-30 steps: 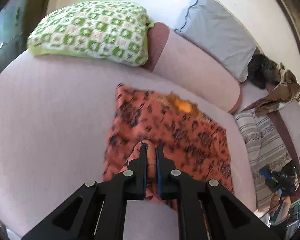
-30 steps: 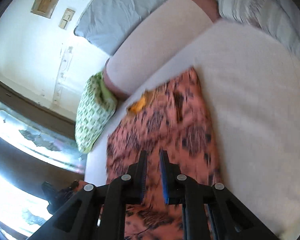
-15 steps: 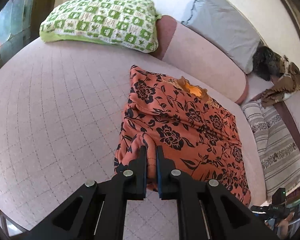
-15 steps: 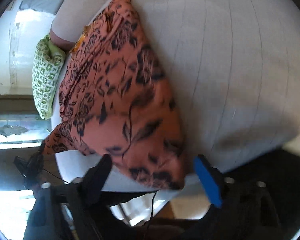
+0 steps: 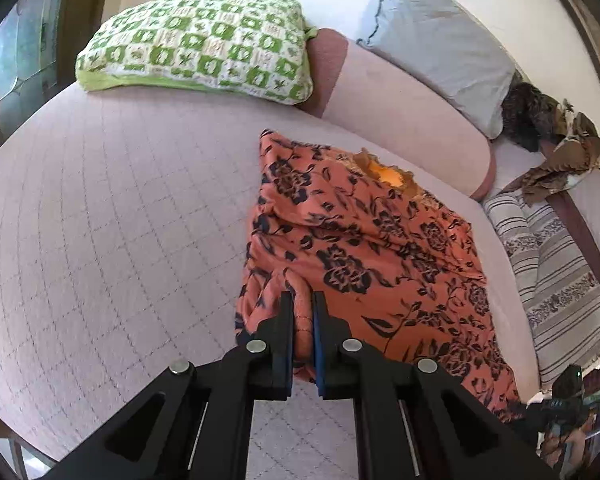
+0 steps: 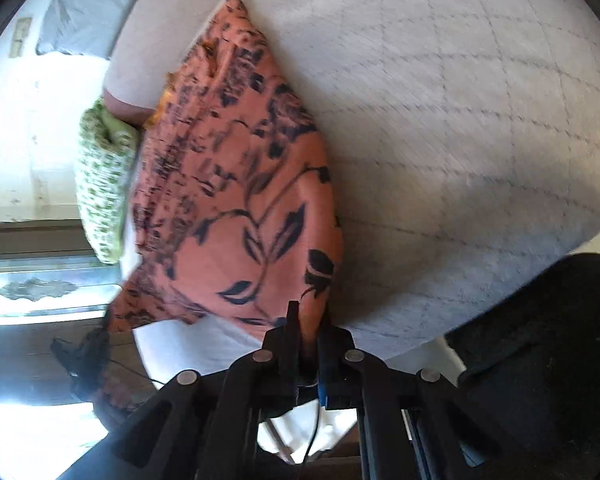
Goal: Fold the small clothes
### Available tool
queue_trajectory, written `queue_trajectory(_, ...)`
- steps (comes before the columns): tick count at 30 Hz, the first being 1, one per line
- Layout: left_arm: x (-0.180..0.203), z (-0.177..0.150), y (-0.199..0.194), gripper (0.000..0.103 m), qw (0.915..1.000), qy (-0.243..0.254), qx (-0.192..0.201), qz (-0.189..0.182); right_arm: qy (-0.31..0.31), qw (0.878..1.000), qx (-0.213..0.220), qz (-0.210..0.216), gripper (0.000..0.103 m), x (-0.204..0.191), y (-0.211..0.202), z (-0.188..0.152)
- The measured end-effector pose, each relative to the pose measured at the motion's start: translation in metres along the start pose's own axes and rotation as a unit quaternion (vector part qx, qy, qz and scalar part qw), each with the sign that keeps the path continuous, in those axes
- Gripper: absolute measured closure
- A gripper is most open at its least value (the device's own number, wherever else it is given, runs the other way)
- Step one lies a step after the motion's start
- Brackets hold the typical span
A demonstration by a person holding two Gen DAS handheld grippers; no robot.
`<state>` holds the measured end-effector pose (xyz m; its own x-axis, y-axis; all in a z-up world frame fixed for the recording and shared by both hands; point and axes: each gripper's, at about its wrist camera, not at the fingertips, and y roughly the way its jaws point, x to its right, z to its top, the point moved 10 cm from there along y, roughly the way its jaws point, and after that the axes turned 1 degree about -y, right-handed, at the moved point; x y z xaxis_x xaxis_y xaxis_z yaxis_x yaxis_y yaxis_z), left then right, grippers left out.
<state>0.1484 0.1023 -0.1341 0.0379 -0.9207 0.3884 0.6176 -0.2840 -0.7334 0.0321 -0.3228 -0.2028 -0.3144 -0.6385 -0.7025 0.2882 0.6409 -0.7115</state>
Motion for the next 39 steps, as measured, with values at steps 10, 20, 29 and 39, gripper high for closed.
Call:
queue_trajectory(10,0.036,0.149,0.028,0.095,0.9973,0.005,0.053,-0.051,-0.070,0.971,0.120,0.195,0.096,-0.165,-0.031,0.214)
queue_trajectory(20,-0.057,0.153,0.166,0.041,0.9961,-0.054,0.006,0.069,-0.084,0.984,0.154,0.036,0.023,-0.101,0.076,0.287)
queue_trajectory(29,-0.043,0.073,0.184,0.032,0.9954,0.035,-0.078,0.044,-0.227,0.968,0.076,-0.067,0.024,-0.092,0.116,0.267)
queue_trajectory(39,-0.023,0.103,0.198,0.090,0.9946,0.016,-0.072,0.074,-0.193,0.977,0.051,-0.070,0.086,-0.129,0.144,0.272)
